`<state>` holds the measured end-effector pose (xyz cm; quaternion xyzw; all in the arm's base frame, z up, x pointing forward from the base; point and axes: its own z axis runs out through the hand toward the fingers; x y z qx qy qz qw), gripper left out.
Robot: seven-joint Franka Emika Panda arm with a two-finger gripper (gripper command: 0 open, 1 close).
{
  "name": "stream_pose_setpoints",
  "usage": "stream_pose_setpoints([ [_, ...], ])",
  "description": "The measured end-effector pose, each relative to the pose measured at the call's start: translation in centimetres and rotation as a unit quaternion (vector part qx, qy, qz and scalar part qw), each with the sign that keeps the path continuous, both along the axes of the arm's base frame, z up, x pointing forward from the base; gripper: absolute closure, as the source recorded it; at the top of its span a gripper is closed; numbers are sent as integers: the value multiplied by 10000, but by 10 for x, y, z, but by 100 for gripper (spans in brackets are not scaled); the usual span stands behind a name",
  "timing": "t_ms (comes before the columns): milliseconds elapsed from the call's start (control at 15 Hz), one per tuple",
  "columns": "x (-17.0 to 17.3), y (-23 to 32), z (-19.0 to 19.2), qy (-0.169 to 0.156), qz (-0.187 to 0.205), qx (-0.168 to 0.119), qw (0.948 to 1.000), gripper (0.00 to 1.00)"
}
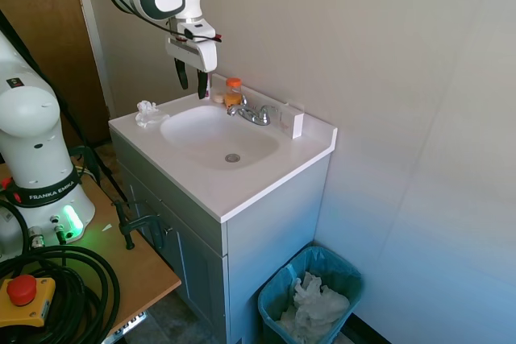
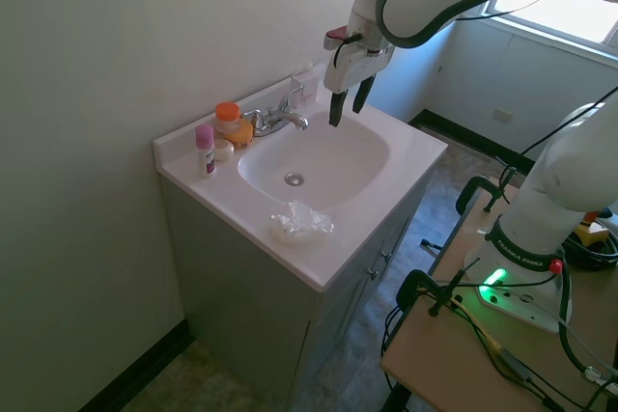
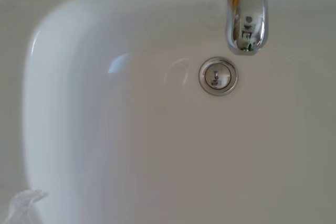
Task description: Throw the tissue in the trash bin
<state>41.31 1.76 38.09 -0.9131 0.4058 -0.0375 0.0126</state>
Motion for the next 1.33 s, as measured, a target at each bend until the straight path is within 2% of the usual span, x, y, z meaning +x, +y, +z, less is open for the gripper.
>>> stream_pose_setpoints([
  [333, 6, 19, -2, 140, 188, -77, 9997, 0],
  [667, -6, 97, -12, 170, 698, -333, 9969, 0],
  [1000, -19, 187, -56, 419, 1304, -676, 9883, 0],
  [1333, -20, 228, -102, 892, 1767, -671, 9779, 0],
])
